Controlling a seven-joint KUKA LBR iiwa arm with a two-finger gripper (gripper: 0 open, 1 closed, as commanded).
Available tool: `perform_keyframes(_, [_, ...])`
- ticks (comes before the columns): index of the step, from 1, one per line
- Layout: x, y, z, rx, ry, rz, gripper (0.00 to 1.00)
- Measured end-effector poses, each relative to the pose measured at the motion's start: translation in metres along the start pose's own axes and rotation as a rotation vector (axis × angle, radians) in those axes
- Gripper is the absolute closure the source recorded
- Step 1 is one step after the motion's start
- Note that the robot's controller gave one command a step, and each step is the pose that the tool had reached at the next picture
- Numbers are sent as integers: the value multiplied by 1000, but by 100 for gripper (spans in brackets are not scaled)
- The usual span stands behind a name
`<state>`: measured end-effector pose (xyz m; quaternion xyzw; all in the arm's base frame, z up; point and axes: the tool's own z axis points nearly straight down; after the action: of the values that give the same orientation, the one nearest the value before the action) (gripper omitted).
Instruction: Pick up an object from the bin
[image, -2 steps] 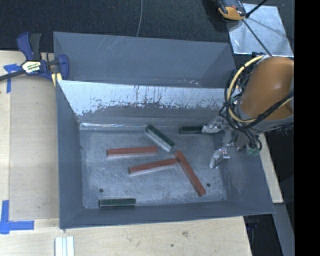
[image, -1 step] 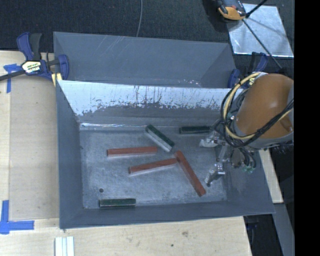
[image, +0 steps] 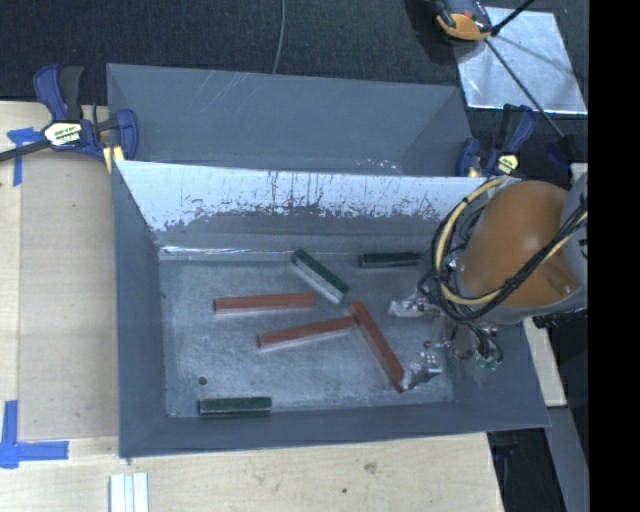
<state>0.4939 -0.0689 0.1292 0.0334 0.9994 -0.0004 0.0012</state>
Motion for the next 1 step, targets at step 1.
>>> perform_keyframes(1, [3, -9, 45, 0, 0, 270, 0])
